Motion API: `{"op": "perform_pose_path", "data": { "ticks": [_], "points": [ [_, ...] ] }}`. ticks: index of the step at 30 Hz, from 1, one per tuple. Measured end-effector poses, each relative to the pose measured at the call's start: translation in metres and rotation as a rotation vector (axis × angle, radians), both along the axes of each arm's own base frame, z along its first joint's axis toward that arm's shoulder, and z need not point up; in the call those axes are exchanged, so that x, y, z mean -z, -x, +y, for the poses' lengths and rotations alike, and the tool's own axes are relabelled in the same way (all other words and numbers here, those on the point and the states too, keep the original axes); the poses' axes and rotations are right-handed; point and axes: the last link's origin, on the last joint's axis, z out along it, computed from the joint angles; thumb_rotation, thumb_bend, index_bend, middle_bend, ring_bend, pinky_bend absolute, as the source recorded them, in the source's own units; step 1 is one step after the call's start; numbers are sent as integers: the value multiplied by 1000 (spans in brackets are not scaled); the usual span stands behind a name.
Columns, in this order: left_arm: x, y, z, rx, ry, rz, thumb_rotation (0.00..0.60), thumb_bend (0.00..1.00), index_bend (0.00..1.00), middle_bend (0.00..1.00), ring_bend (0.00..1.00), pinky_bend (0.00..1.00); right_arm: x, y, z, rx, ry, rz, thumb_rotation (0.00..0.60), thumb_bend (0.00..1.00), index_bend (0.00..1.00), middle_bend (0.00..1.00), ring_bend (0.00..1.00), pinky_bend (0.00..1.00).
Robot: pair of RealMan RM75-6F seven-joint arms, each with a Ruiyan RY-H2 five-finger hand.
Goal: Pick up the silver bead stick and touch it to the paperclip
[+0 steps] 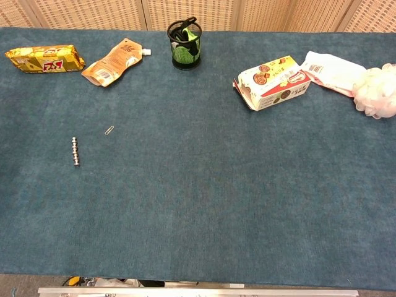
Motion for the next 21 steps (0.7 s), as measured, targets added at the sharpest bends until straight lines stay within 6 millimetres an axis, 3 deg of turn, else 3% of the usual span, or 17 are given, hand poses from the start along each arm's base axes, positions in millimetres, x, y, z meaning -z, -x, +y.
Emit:
{"op": "perform_pose_path", "data": {
  "ticks": [12, 16, 19, 21],
  "points": [
    [2, -5, 7, 34, 27, -4, 600, 256, 32, 112, 89, 47, -3, 0, -3, 1, 4, 1, 600, 307, 507, 440, 346, 372],
    [2, -6, 11, 48, 33, -9, 600, 257, 73, 197, 181, 54, -2, 1, -4, 3, -1, 0, 600, 308, 507, 440, 348, 372],
    [4, -6, 18, 64, 47, -14, 600, 257, 94, 272, 255, 155, -2, 1, -5, 0, -4, -2, 600, 308, 507, 440, 349, 372],
    [5, -7, 24, 76, 66, -15, 600, 257, 100, 340, 332, 298, -2, 0, -5, -1, -5, -1, 600, 308, 507, 440, 351, 372]
  ]
}}
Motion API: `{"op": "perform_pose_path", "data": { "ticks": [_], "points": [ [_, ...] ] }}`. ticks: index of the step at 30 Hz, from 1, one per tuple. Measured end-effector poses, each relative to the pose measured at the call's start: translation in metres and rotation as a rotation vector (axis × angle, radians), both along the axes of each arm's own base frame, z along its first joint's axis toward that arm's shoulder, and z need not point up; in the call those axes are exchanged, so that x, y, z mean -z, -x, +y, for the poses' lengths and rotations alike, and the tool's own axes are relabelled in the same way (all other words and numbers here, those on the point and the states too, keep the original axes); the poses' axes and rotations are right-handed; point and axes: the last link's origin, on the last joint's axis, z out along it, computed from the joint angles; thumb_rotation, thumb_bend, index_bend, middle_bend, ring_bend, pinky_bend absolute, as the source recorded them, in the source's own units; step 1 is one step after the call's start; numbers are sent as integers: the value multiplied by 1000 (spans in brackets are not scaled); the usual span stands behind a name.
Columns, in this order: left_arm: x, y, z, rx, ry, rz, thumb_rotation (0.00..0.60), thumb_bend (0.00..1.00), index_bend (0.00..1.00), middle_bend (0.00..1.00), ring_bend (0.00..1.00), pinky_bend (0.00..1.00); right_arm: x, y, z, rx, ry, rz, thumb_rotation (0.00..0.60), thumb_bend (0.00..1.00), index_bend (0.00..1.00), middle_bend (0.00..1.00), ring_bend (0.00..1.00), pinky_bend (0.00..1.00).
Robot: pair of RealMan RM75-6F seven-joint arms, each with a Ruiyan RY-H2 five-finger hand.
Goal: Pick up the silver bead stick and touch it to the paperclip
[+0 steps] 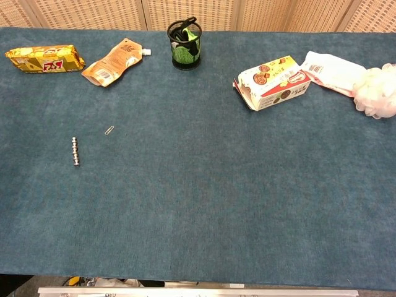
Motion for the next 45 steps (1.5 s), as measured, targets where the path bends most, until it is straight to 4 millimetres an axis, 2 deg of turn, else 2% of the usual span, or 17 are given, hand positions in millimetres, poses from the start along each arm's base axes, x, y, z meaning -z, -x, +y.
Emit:
{"op": "perform_pose_path", "data": {
  "ticks": [3, 5, 8, 14, 21, 26, 36, 45],
  "points": [
    [4, -1, 10, 24, 42, 8, 600, 256, 114, 450, 432, 508, 0, -1, 0, -2, -2, 2, 600, 308, 507, 440, 356, 372],
    [6, -2, 17, 42, 75, 17, 600, 257, 126, 549, 514, 604, 0, -2, -1, -5, -4, 6, 600, 308, 507, 440, 358, 372],
    [12, -2, 29, 70, 137, 41, 600, 257, 151, 650, 610, 708, -1, -3, -1, -10, -6, 9, 600, 308, 507, 440, 363, 372],
    [24, -5, 50, 133, 241, 85, 600, 257, 220, 793, 774, 823, 0, -5, 0, -11, -13, 10, 600, 308, 507, 440, 371, 377],
    [40, -11, 72, 204, 322, 143, 600, 256, 272, 869, 841, 860, 3, -6, 0, -7, -24, 10, 600, 307, 507, 440, 383, 394],
    [53, -12, 86, 253, 365, 211, 600, 257, 347, 980, 938, 896, 5, -5, 1, -1, -29, 11, 600, 308, 507, 440, 391, 394],
    [79, -12, 109, 332, 433, 345, 600, 257, 403, 1000, 966, 905, 10, -4, 3, 18, -43, 11, 600, 307, 507, 440, 408, 405],
    [101, -3, 114, 344, 470, 392, 600, 256, 434, 1000, 966, 905, 13, -1, 5, 36, -52, 9, 600, 308, 507, 440, 423, 406]
  ]
}}
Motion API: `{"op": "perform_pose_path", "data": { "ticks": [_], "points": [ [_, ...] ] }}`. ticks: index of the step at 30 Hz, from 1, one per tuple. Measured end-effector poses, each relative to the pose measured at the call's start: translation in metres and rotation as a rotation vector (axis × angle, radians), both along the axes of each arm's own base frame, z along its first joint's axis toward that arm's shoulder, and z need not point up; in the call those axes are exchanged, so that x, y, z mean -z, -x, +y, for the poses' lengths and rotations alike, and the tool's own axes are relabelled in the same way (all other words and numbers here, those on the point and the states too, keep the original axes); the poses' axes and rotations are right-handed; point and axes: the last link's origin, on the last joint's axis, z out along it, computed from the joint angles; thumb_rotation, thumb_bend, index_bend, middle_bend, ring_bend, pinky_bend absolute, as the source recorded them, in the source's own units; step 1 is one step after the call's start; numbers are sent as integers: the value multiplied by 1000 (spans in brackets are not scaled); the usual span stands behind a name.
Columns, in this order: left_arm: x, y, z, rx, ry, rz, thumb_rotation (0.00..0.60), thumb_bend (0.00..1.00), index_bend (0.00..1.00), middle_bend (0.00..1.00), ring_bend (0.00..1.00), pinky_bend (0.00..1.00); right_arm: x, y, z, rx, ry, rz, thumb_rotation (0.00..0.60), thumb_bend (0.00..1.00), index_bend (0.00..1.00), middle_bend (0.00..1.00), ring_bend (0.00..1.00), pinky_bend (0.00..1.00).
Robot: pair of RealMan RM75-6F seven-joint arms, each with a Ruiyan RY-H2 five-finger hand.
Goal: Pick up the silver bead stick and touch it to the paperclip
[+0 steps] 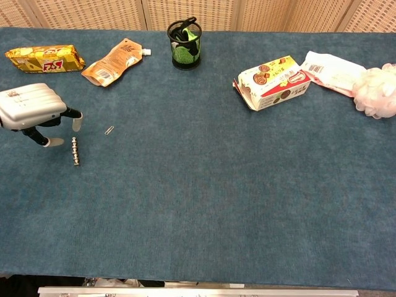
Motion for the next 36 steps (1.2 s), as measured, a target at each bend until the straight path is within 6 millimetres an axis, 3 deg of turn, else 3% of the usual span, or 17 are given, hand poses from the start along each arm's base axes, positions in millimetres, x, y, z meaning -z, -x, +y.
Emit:
{"op": "perform_pose_path", "data": {
  "ticks": [9, 36],
  "points": [
    [9, 8, 3, -5, 19, 15, 600, 257, 461, 1000, 968, 905, 0, -2, 1, 1, 5, 3, 600, 308, 507, 440, 432, 406],
    [19, 5, 12, -3, 29, 120, 600, 291, 496, 1000, 968, 905, -4, 3, 4, 15, 24, 0, 600, 307, 507, 440, 472, 406]
  ]
}}
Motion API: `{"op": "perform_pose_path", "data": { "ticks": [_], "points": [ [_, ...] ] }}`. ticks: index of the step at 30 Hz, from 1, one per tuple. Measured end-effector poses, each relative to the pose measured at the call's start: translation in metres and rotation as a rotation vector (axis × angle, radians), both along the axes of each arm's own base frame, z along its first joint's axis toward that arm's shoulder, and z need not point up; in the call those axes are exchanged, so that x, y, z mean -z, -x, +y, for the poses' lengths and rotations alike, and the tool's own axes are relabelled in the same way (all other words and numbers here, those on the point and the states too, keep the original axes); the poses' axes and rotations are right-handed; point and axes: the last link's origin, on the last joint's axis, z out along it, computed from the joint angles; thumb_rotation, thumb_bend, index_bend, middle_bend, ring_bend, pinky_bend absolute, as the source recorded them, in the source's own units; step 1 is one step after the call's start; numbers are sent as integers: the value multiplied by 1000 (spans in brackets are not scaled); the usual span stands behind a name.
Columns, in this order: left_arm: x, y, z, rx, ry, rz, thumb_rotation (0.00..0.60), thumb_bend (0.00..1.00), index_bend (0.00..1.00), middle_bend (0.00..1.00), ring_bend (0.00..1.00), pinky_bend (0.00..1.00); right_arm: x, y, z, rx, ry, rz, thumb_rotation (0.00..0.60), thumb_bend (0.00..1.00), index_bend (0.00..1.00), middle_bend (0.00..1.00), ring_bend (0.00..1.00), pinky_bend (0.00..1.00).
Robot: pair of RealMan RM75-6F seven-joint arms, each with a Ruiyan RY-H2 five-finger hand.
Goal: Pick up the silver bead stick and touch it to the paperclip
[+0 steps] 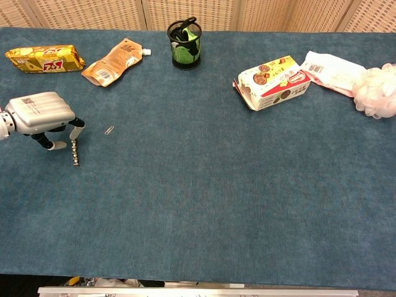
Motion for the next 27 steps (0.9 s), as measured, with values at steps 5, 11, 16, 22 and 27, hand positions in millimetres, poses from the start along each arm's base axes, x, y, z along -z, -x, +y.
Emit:
{"op": "perform_pose_path", "data": {
  "ticks": [5, 11, 16, 22, 27],
  "points": [
    [1, -3, 1, 3, -1, 23, 600, 291, 496, 1000, 968, 905, -1, 2, 1, 5, 6, -3, 600, 307, 507, 440, 477, 406],
    [2, -9, 1, 9, -8, 33, 600, 291, 496, 1000, 968, 905, -2, 5, 2, 11, 9, -7, 600, 307, 507, 440, 488, 406],
    [3, -12, 1, 12, -9, 41, 600, 291, 496, 1000, 968, 905, -4, 7, 3, 14, 12, -10, 600, 308, 507, 440, 493, 406],
    [6, -13, 1, 16, -9, 62, 600, 291, 494, 1000, 968, 905, -5, 9, 5, 18, 16, -12, 600, 308, 507, 441, 503, 406],
    [7, -12, 0, 13, -11, 74, 600, 291, 493, 1000, 968, 905, -6, 11, 5, 21, 20, -13, 600, 308, 507, 442, 508, 406]
  ]
}}
